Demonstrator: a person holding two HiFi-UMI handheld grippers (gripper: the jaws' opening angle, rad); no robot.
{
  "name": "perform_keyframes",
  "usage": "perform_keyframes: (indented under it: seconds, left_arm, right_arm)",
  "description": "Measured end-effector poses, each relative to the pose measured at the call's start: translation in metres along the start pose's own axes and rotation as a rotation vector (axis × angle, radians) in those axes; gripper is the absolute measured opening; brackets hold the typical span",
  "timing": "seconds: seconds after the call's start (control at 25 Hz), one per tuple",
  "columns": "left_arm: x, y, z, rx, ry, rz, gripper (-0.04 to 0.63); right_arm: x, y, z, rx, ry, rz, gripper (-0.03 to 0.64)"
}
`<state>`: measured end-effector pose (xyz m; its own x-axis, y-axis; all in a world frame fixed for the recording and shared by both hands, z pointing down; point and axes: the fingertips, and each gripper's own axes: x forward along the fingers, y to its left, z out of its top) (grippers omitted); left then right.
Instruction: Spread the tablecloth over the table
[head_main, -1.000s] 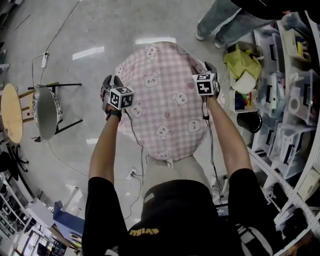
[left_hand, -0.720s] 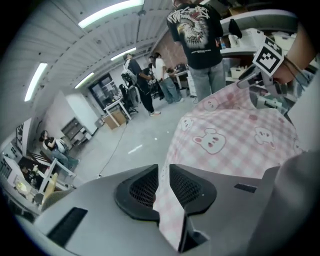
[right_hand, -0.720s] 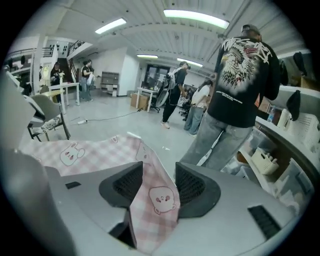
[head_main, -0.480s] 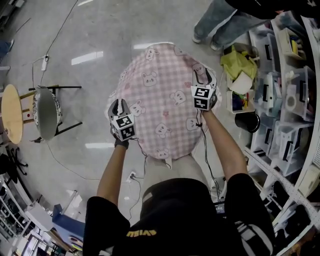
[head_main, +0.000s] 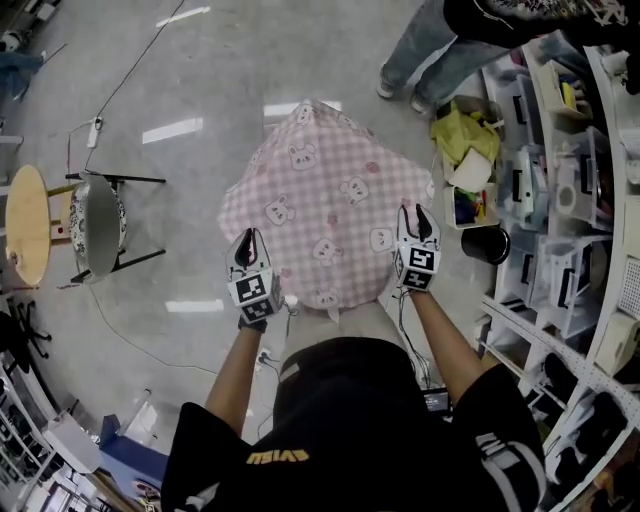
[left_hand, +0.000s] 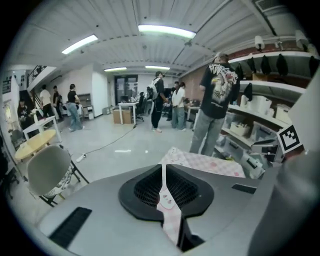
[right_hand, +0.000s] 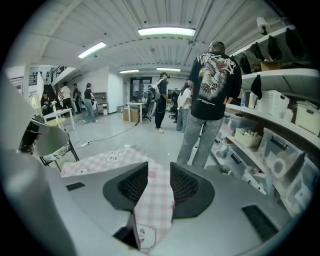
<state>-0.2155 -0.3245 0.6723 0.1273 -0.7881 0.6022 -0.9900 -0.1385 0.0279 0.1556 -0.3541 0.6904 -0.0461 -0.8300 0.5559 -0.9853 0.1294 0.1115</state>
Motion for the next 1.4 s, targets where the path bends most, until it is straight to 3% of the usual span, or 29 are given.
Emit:
perform_keyframes:
  seconds: [0.2,0.36,0.44,0.64,0.8,0.96,1.4]
  left_arm:
    - [-0.048,-0.026,0.018,0.058,-0.103,-0.147,0.023]
    - [-0.085,-0.055,0.027,-0.061,-0.129,-0.345,0.017]
    - [-0.097,-0.064,0.025,-0.059,-0.144,-0.394,0.017]
    - [-0.127,-0.064,0.035,0.01,-0.206,-0.334,0.017]
    - [-0.148,-0.077,0.043,0.047,-0.278,-0.293,0.017]
    - [-0.178,-0.108,0.039,0.131,-0.33,-0.284,0.017]
    - [-0.273,-0.204,0.027,0.136,-0.385,-0.195,0.017]
  right_arm:
    - [-0.08,0.005,0.026,0.077,-0.079,-0.059,0.051]
    - [-0.131,0.015,0.049,0.099,-0.179,-0.081,0.002]
    - [-0.147,0.02,0.051,0.077,-0.2,-0.094,0.002]
    - [-0.177,0.032,0.037,0.109,-0.194,-0.058,0.002]
    - [-0.207,0.018,0.049,0.073,-0.232,-0.01,0.002]
    - [-0.234,-0.005,0.037,0.091,-0.259,0.055,0.002]
    - [-0.296,-0.089,-0.036,0.214,-0.276,0.112,0.002]
